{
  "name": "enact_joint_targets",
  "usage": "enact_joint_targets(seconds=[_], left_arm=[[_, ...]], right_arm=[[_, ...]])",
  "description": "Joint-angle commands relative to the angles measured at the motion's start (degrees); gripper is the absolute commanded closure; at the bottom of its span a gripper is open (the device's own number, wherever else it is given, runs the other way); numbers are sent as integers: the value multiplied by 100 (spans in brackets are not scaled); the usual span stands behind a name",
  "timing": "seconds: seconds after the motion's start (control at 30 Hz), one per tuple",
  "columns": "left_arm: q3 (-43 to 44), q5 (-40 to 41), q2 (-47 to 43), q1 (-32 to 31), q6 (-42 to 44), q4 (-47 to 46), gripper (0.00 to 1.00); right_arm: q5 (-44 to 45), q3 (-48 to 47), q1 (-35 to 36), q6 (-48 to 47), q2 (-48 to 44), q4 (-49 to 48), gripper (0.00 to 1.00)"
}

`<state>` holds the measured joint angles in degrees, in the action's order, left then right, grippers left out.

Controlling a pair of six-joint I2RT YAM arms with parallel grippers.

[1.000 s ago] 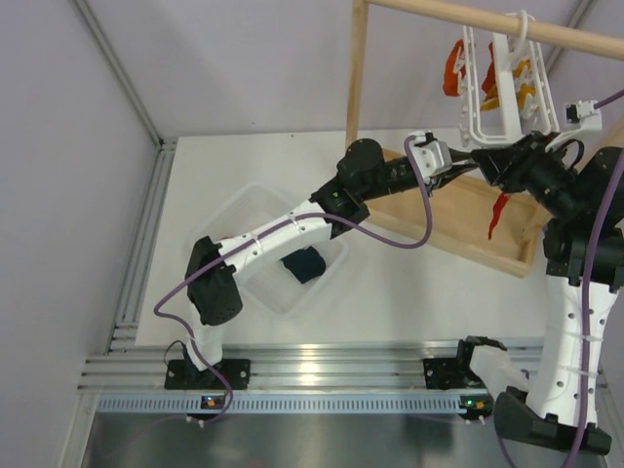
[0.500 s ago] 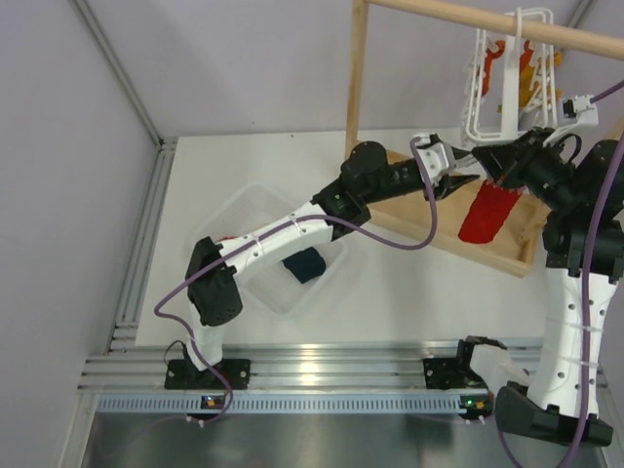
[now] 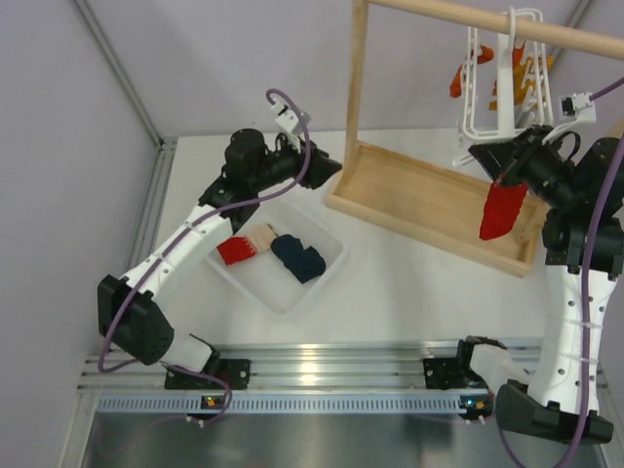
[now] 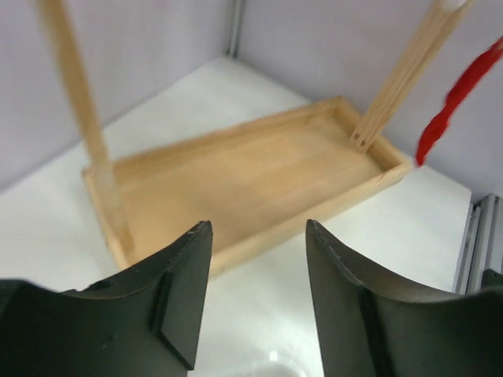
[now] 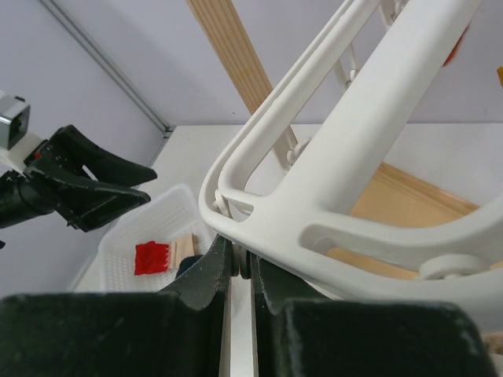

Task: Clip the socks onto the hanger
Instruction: Open the clamp at the hanger, then pick up the sock from the bin.

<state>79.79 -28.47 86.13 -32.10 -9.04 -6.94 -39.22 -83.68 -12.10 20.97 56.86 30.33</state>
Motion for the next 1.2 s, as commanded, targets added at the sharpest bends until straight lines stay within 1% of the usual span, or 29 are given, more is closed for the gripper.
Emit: enact_joint_targets(seconds=[0.0, 0.07, 0.1, 0.13, 0.17, 0.2, 0.23, 0.27, 0.3, 0.37, 0.4, 0.43, 0.47, 0.5, 0.63, 0.83, 1.0, 1.17], left_arm=[[-577, 401, -658, 369, -346, 1355, 46], [-884, 928, -929, 554, -108, 1860, 47], [-973, 966, -983, 790, 267, 2315, 46], [-1044, 949, -1027, 906, 515, 2581, 46], [-1192, 731, -1080, 1064, 761, 2766, 46], [-1246, 546, -1089, 1431, 1364, 2960, 46], [-1307, 388, -1037, 1634, 1639, 3336, 46], [-1299, 134, -976, 1993, 1877, 3496, 46], [-1273, 70, -888, 2145, 2375, 3698, 47], [-1115, 78, -503, 2513, 2765, 4129, 48], [-1028, -26, -353, 2602, 3115, 4244, 48], [-940, 60, -203, 2629, 3293, 4332, 49], [-704, 156, 103, 2638, 3434, 4628, 50], [-632, 166, 254, 2638, 3687, 4684, 50], [-543, 245, 835, 2630, 3988, 4693, 50], [-561, 491, 1572, 2621, 3954, 4193, 49], [-605, 553, 1846, 2472, 3980, 3981, 49], [-859, 693, 2057, 2366, 4041, 3621, 47]], right_arm=[[108, -113, 23, 39, 62, -563, 100], [108, -131, 23, 47, 97, -563, 100], [108, -122, 23, 39, 106, -554, 100], [108, -131, 23, 30, 115, -563, 100], [99, -131, 23, 4, 115, -572, 100], [90, -122, 23, 3, 115, -572, 100], [81, -122, 23, 12, 123, -563, 100], [81, -122, 23, 12, 132, -563, 100], [81, -105, 23, 12, 141, -554, 100], [90, -96, 23, 21, 159, -554, 100], [99, -96, 23, 21, 159, -572, 100], [90, -96, 23, 30, 176, -563, 100], [116, -105, 23, 30, 176, -572, 100], [125, -105, 23, 38, 185, -572, 100], [178, -113, 23, 30, 185, -581, 100], [248, -140, 23, 3, 185, -537, 100], [292, -175, 23, -5, 203, -484, 100], [301, -149, 23, 21, 185, -466, 100]])
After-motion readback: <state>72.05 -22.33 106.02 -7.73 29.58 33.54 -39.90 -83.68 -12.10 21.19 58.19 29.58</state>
